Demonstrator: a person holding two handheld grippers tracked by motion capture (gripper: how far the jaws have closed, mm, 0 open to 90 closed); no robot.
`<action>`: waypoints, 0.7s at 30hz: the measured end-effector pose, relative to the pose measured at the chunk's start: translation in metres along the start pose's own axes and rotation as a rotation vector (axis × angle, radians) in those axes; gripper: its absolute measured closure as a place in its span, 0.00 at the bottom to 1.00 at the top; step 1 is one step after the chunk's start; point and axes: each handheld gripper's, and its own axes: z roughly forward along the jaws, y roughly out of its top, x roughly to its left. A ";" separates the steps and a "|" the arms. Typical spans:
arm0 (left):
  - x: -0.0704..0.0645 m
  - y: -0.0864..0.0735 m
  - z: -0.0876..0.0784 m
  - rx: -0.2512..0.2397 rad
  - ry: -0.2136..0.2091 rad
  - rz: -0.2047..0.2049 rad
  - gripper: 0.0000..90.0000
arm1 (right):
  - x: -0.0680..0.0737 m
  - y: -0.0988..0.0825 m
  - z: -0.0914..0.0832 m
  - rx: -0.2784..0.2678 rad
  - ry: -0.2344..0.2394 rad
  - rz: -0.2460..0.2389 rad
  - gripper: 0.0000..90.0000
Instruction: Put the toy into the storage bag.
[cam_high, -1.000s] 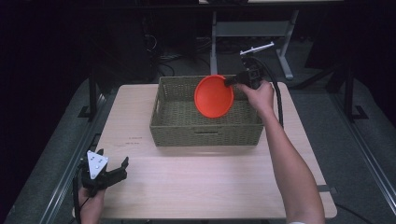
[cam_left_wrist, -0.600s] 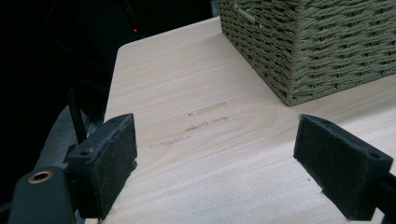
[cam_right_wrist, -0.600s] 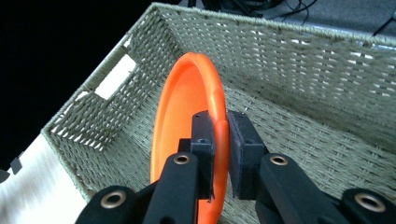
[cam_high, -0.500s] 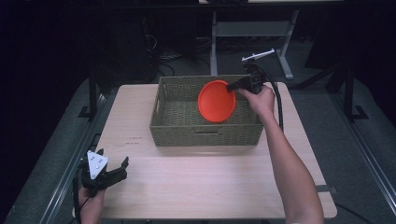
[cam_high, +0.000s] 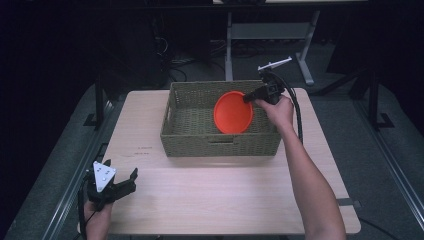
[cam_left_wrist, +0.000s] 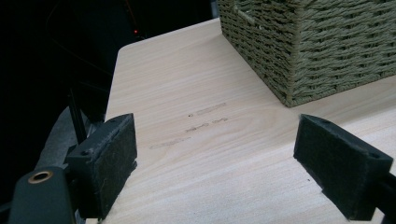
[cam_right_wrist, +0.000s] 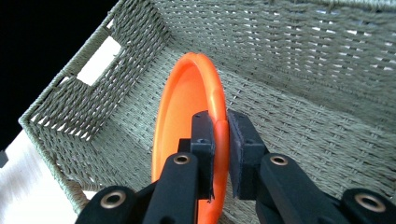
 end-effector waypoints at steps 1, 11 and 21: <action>0.000 0.000 0.000 0.001 -0.001 0.003 0.14 | -0.001 -0.001 0.001 0.000 0.002 0.004 0.90; -0.001 0.000 0.001 -0.007 -0.003 -0.001 0.14 | -0.007 -0.008 0.010 0.048 -0.034 0.017 0.90; -0.002 0.000 0.000 -0.011 -0.003 -0.003 0.14 | -0.003 -0.010 0.028 0.145 -0.077 -0.013 0.87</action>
